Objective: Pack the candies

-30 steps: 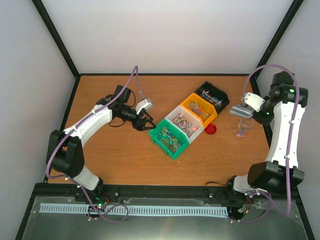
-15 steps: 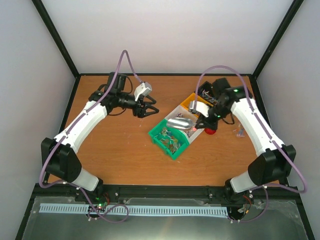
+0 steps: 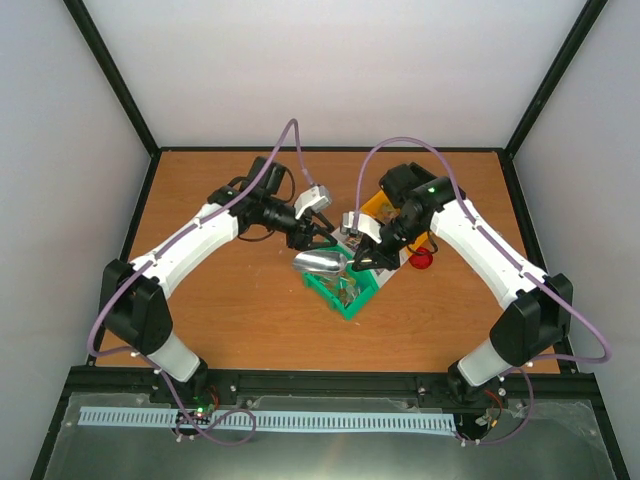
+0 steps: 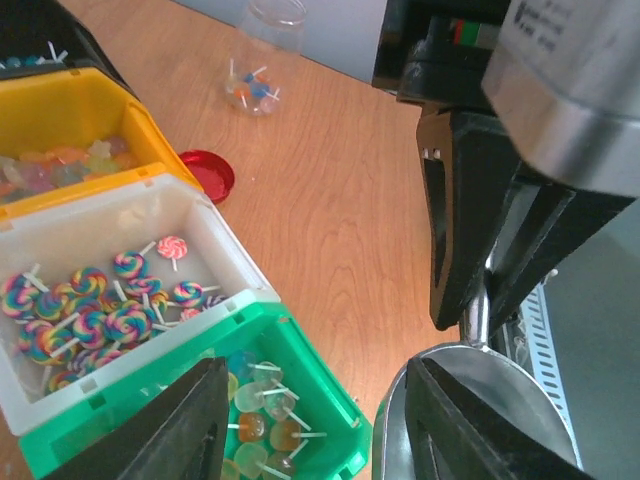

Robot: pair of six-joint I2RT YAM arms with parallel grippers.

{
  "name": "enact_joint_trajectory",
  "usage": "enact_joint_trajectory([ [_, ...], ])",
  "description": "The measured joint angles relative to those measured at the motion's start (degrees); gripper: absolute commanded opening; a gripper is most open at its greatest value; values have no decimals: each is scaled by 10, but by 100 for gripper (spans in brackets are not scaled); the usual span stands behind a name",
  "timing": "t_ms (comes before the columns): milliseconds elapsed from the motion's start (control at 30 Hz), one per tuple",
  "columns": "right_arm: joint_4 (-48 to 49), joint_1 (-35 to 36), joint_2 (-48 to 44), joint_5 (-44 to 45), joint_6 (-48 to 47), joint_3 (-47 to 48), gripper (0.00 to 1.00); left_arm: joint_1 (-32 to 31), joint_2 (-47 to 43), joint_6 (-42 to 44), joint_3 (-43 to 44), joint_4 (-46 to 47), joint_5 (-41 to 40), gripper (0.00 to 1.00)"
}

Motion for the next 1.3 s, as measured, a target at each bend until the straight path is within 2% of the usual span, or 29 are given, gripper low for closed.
enact_joint_trajectory([
  [400, 1, 4, 0, -11, 12, 0, 3, -9, 2, 27, -33, -34, 6, 46],
  [467, 1, 4, 0, -12, 12, 0, 3, -9, 2, 33, -35, -41, 10, 40],
  [533, 1, 5, 0, -14, 12, 0, 3, -9, 2, 38, -35, -45, 16, 26],
  [700, 2, 5, 0, -23, 12, 0, 3, -9, 2, 49, -35, -52, 30, 1],
  [767, 3, 4, 0, -24, 14, 0, 3, -10, 1, 48, -38, -52, 35, 1],
  [833, 1, -1, 0, -36, 12, 0, 14, -10, -3, 51, -47, -44, 47, 1],
  [900, -2, -9, 0, -48, 12, 0, 19, -7, -6, 43, -55, -31, 56, 1],
  [1133, 1, -53, 0, -118, 14, 0, 20, 4, -15, -12, -85, 28, 67, 1],
  [1300, 1, -56, 0, -154, 14, -7, 23, 6, -29, -35, -99, 55, 75, 1],
])
